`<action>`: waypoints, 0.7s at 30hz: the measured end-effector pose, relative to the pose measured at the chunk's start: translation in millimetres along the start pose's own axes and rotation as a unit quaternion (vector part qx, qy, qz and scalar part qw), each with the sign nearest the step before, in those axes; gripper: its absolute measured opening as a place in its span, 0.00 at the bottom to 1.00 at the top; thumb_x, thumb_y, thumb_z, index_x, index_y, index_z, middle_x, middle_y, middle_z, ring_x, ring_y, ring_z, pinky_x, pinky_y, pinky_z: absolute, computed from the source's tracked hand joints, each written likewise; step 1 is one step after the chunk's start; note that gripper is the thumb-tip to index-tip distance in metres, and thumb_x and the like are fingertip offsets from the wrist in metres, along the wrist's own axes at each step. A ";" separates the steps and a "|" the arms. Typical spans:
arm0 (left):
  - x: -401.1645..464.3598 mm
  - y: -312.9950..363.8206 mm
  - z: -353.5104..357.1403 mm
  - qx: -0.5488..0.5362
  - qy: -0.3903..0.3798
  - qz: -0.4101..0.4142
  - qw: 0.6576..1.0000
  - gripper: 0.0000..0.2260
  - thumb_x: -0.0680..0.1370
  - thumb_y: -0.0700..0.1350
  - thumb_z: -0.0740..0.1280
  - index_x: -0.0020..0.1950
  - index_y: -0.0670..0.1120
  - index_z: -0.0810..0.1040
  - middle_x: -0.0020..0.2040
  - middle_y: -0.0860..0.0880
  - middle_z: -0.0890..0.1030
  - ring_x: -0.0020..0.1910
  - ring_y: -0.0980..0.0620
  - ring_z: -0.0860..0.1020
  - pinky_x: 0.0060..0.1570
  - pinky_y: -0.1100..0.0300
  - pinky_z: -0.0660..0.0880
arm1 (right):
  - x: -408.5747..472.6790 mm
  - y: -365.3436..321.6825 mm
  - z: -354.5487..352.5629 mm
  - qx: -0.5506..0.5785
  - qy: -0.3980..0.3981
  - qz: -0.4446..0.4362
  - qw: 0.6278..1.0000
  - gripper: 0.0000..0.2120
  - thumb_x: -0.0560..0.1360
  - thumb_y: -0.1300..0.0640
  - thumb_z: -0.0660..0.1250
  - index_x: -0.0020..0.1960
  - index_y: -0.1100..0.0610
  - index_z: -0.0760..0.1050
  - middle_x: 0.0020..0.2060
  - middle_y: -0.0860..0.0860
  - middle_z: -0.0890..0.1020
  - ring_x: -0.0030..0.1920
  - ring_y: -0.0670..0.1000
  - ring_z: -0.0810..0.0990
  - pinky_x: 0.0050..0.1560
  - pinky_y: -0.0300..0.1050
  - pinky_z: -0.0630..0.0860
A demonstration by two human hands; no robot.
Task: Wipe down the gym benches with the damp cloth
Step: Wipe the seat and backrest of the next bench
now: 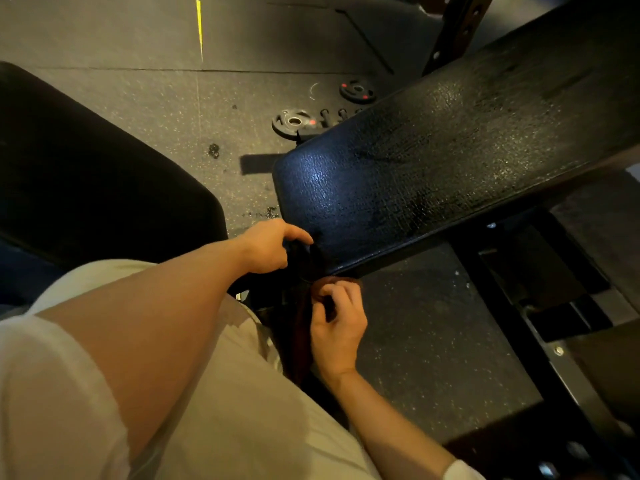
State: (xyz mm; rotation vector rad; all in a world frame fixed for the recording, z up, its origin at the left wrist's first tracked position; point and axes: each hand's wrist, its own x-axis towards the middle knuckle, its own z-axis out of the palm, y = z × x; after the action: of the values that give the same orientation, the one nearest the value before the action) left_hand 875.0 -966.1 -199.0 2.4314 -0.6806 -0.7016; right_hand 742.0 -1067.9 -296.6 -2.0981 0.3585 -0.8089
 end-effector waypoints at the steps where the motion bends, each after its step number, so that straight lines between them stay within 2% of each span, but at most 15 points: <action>1: 0.4 0.3 0.3 0.001 0.002 0.000 1.000 0.26 0.73 0.28 0.66 0.67 0.51 0.76 0.63 0.46 0.77 0.58 0.46 0.77 0.58 0.56 0.74 | -0.7 -1.4 -4.2 0.007 -0.017 -0.007 1.000 0.10 0.65 0.72 0.68 0.41 0.60 0.77 0.43 0.50 0.75 0.46 0.48 0.76 0.47 0.42 0.74; 3: 1.7 0.5 0.8 0.005 0.005 -0.001 1.000 0.26 0.73 0.28 0.66 0.66 0.50 0.77 0.63 0.46 0.77 0.58 0.46 0.77 0.58 0.56 0.74 | 1.6 -6.9 -18.4 0.026 0.004 -0.010 1.000 0.11 0.65 0.74 0.68 0.40 0.61 0.77 0.42 0.51 0.76 0.46 0.46 0.75 0.48 0.39 0.74; 6: 3.4 1.0 1.0 0.010 0.015 -0.002 1.000 0.25 0.73 0.29 0.66 0.65 0.51 0.77 0.61 0.46 0.78 0.57 0.47 0.78 0.56 0.60 0.73 | 23.9 -9.2 -39.6 0.036 0.163 0.016 0.986 0.11 0.66 0.75 0.68 0.41 0.62 0.78 0.42 0.54 0.76 0.47 0.43 0.75 0.49 0.41 0.74; 8: 4.9 3.2 1.8 0.020 0.025 -0.005 0.999 0.23 0.73 0.29 0.66 0.64 0.50 0.78 0.59 0.46 0.79 0.57 0.47 0.78 0.54 0.60 0.73 | 43.4 -3.4 -46.5 0.042 0.232 0.040 0.971 0.10 0.66 0.75 0.67 0.42 0.62 0.78 0.43 0.54 0.76 0.48 0.41 0.74 0.48 0.45 0.74; 10: 7.7 6.3 3.8 0.027 0.037 -0.004 0.999 0.21 0.73 0.30 0.67 0.61 0.50 0.79 0.59 0.45 0.79 0.56 0.47 0.79 0.54 0.60 0.72 | 47.0 -0.6 -40.9 0.057 0.216 0.041 0.974 0.11 0.66 0.75 0.66 0.42 0.62 0.77 0.42 0.51 0.75 0.46 0.43 0.75 0.46 0.46 0.74; 12: 8.9 7.8 5.1 0.027 0.048 -0.010 0.998 0.21 0.73 0.31 0.67 0.60 0.50 0.80 0.58 0.45 0.80 0.55 0.47 0.79 0.54 0.60 0.72 | 31.3 -1.1 -27.5 0.066 0.139 0.036 0.987 0.12 0.65 0.76 0.68 0.40 0.60 0.77 0.41 0.47 0.74 0.45 0.42 0.74 0.46 0.42 0.73; 15: 6.4 8.6 4.2 0.025 0.039 -0.018 0.999 0.21 0.72 0.31 0.68 0.61 0.50 0.80 0.58 0.45 0.80 0.55 0.47 0.79 0.55 0.60 0.73 | 10.1 -7.4 -15.1 0.096 0.033 0.055 0.993 0.12 0.64 0.74 0.68 0.38 0.58 0.78 0.41 0.49 0.77 0.45 0.42 0.77 0.48 0.38 0.74; 19: -3.6 19.8 -7.8 -0.001 0.021 -0.008 1.000 0.16 0.75 0.36 0.69 0.61 0.46 0.80 0.55 0.44 0.82 0.52 0.49 0.80 0.56 0.59 0.73 | 28.0 -27.1 -24.4 0.181 0.065 0.065 0.979 0.17 0.66 0.71 0.69 0.41 0.49 0.77 0.42 0.50 0.80 0.44 0.46 0.80 0.47 0.35 0.74; 21: -12.1 32.0 -19.0 -0.088 0.053 0.024 0.994 0.11 0.78 0.39 0.67 0.60 0.43 0.80 0.52 0.43 0.83 0.48 0.51 0.79 0.54 0.60 0.73 | 46.7 -46.3 -31.6 0.234 0.059 0.047 0.969 0.15 0.67 0.70 0.69 0.42 0.49 0.77 0.43 0.52 0.80 0.46 0.50 0.81 0.49 0.37 0.74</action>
State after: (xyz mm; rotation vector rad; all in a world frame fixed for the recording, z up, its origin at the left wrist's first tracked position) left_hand 867.2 -976.5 -162.1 2.2641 -0.6073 -0.5842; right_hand 754.9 -1082.8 -226.3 -1.5864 0.2946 -0.8685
